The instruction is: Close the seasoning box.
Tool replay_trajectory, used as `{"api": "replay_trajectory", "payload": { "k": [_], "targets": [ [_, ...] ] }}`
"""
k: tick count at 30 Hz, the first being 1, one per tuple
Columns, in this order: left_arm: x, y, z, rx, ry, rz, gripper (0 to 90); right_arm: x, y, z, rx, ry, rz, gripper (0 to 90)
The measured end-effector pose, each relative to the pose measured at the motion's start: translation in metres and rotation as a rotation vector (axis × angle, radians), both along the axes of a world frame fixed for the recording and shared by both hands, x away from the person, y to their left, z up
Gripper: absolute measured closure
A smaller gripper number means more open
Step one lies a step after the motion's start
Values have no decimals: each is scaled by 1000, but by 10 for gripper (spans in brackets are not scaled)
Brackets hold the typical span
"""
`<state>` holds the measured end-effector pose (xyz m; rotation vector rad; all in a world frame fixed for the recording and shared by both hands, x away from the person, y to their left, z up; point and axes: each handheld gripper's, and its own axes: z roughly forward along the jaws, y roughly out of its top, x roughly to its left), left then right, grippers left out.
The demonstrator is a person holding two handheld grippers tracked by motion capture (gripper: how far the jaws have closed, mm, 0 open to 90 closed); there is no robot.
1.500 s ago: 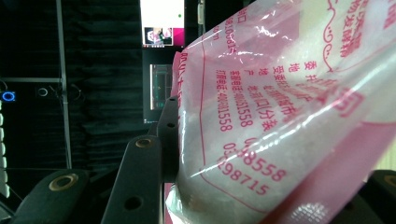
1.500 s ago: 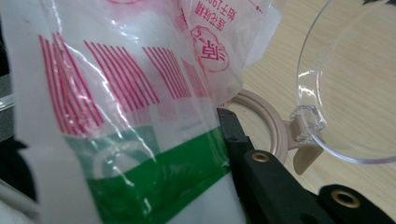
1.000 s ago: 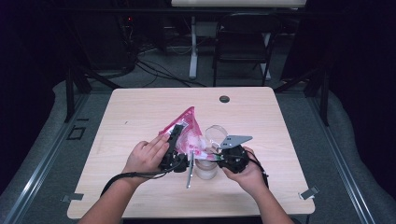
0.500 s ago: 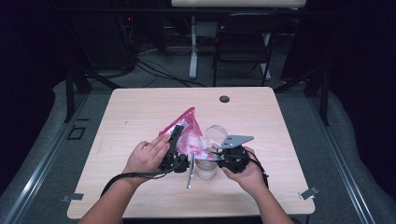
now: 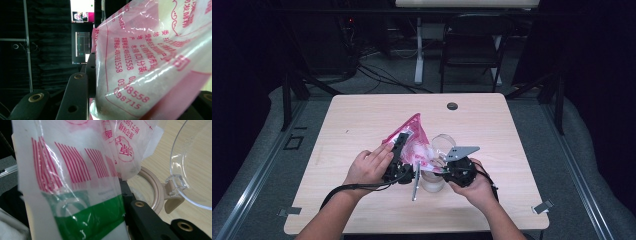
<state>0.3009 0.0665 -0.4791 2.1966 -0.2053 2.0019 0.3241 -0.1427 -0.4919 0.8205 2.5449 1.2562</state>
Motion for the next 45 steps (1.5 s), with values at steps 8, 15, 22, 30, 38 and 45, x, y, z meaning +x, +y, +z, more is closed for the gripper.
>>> {"api": "replay_trajectory", "payload": {
  "k": [8, 15, 22, 30, 38, 45],
  "targets": [
    [-1, 0, 3, 2, -17, -6, 665, 0, 0, 1, 14, 5, 0, 900],
    [-3, -1, 4, -5, -8, 1, 664, 0, -1, 1, 18, 10, 0, 900],
    [-3, -3, 6, -4, -27, -16, 664, 1, -2, 1, 20, 14, 1, 900],
    [-3, -4, 8, -6, -25, -11, 664, 1, -2, 1, 18, 14, 3, 900],
    [-3, -5, 9, -5, -24, -9, 664, 1, -2, 1, 18, 12, -2, 900],
    [-3, -5, 9, -6, -25, -8, 664, 0, -1, 1, 9, 13, 5, 900]
  ]
}}
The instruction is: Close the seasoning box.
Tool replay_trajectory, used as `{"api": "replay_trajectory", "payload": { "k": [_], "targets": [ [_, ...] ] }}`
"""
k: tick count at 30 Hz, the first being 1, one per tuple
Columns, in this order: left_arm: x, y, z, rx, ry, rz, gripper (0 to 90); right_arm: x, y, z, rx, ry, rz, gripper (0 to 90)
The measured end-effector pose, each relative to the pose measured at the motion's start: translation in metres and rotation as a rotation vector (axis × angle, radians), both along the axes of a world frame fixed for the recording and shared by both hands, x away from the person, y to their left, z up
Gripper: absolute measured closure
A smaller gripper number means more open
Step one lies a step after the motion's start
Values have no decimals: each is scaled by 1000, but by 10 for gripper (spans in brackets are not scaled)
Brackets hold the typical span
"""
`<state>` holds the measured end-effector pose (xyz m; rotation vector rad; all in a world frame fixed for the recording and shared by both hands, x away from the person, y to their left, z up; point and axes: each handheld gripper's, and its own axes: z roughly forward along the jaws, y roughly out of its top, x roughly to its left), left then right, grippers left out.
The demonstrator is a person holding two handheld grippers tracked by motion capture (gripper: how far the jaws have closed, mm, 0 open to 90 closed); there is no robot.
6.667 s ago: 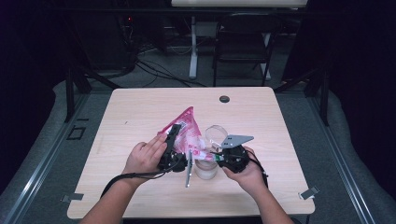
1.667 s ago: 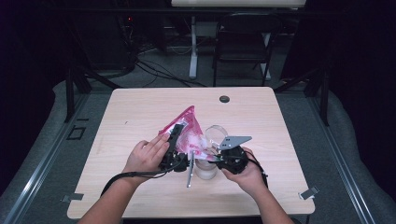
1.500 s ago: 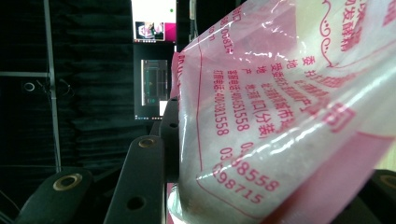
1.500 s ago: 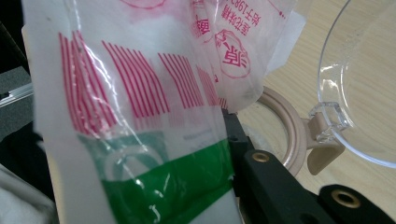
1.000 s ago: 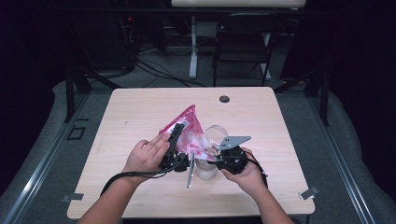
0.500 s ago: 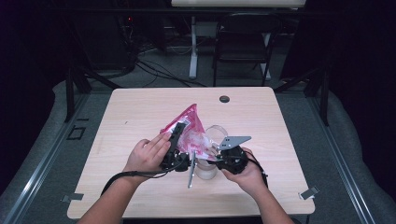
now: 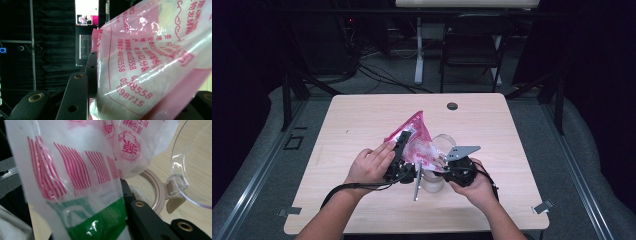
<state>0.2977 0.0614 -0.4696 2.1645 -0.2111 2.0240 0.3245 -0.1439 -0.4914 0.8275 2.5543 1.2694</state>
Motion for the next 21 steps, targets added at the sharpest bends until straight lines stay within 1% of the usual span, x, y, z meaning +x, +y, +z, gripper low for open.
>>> {"api": "replay_trajectory", "payload": {
  "k": [5, 9, 10, 11, 12, 13, 16, 17, 18, 19, 21],
  "targets": [
    [0, 0, 0, 0, 0, 0, 664, 0, 0, 0, -3, 0, 1, 900],
    [0, 1, -1, -8, 2, 0, 664, 0, 0, 0, -5, -3, -2, 900],
    [0, 1, -3, -18, 18, 7, 664, 0, 0, 0, -6, -4, -2, 900],
    [1, 2, -3, -13, 3, -6, 665, 0, 0, 0, -8, -4, -1, 900],
    [1, 2, -3, -13, 5, -4, 665, 0, 1, 0, -11, -5, 0, 900],
    [1, 3, -4, -23, 23, 9, 665, 0, 1, -1, -10, -5, 0, 900],
    [1, 4, -4, -26, 24, 9, 665, 0, 2, -1, -11, -4, 2, 900],
    [1, 5, -6, -35, 38, 16, 665, -1, 2, -1, -9, -5, 0, 900],
    [2, 6, -6, -31, 25, 5, 665, 0, 2, -1, -10, -8, -1, 900],
    [1, 6, -6, -34, 36, 16, 665, 0, 2, -1, -11, -10, -1, 900],
    [2, 7, -8, -43, 45, 19, 665, -1, 2, 0, -7, -11, -2, 900]
  ]
}}
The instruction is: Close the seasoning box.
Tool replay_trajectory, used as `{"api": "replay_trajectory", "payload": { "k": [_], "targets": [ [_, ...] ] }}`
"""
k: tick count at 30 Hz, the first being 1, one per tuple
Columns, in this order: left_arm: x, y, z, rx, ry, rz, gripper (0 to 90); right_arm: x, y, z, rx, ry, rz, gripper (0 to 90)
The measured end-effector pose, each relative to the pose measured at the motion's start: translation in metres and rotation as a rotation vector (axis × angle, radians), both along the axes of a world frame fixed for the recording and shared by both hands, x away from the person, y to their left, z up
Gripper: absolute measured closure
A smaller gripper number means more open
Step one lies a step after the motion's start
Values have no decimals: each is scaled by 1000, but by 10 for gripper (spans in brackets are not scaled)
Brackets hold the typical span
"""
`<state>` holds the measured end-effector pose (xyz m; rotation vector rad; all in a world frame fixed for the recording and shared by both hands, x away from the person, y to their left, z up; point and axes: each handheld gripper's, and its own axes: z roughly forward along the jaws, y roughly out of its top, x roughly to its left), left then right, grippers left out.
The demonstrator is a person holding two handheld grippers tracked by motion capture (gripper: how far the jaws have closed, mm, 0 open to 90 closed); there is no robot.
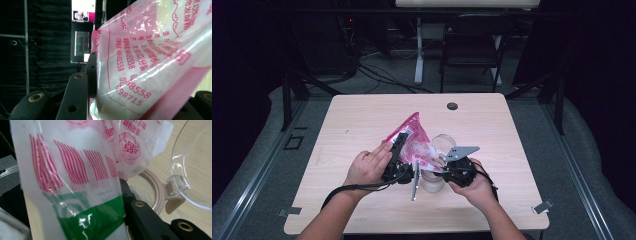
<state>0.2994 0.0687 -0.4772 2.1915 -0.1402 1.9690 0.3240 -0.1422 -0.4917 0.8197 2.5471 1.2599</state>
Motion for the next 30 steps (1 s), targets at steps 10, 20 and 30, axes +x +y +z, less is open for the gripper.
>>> {"api": "replay_trajectory", "payload": {
  "k": [10, 20, 30],
  "targets": [
    [1, 5, -4, -50, 35, 18, 667, -1, -1, 3, 20, -7, -4, 900],
    [2, 10, -13, -78, 70, 35, 669, -1, -2, 5, 36, -13, -10, 900],
    [3, 12, -16, -100, 100, 45, 668, -1, -2, 5, 44, -17, -13, 900]
  ]
}}
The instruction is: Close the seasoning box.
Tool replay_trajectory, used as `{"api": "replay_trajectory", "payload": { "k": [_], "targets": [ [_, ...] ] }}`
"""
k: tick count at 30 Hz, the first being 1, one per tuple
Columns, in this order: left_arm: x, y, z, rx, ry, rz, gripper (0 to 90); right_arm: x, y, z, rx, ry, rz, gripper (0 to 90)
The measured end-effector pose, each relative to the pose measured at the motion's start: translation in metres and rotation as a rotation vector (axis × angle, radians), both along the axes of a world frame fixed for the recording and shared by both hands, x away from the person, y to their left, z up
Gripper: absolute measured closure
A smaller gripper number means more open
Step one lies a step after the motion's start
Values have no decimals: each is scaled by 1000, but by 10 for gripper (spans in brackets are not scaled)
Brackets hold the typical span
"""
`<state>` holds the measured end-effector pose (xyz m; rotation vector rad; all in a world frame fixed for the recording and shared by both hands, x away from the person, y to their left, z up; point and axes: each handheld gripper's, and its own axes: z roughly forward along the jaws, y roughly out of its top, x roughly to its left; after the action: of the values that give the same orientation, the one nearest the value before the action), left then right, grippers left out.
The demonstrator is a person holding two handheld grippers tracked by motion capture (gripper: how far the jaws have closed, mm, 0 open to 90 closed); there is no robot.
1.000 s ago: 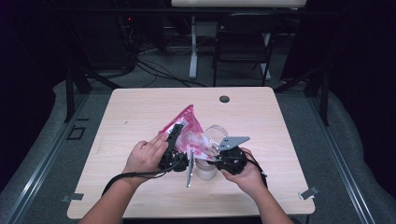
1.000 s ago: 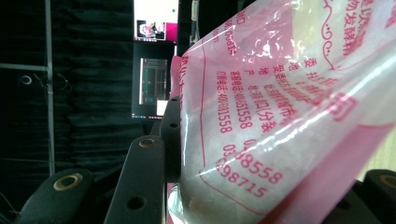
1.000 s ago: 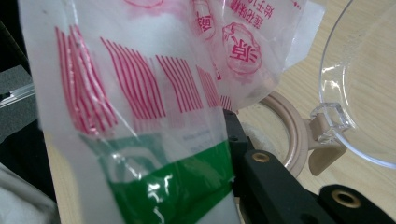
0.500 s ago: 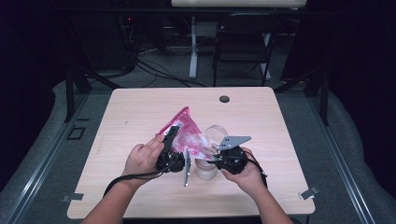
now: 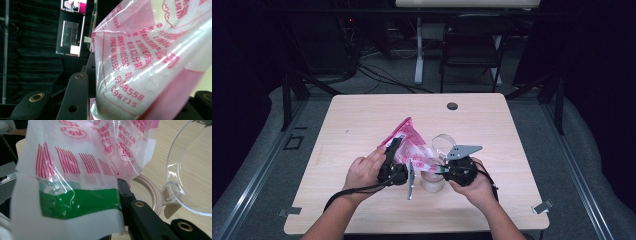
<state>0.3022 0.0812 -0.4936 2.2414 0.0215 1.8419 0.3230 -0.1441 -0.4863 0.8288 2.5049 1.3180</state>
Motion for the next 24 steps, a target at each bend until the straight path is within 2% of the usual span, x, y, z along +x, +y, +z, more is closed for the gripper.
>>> {"api": "replay_trajectory", "payload": {
  "k": [4, 17, 22, 24],
  "targets": [
    [0, 2, -4, -19, 29, 16, 668, -1, 1, 0, 4, -2, 1, 900],
    [-1, 6, -19, -125, 94, 45, 669, -1, 2, 1, 5, -12, -3, 900],
    [-1, 7, -22, -140, 110, 51, 670, -1, 2, 1, 4, -13, -4, 900],
    [-2, 8, -22, -170, 128, 52, 670, -2, 3, 1, 3, -15, -4, 900]
  ]
}}
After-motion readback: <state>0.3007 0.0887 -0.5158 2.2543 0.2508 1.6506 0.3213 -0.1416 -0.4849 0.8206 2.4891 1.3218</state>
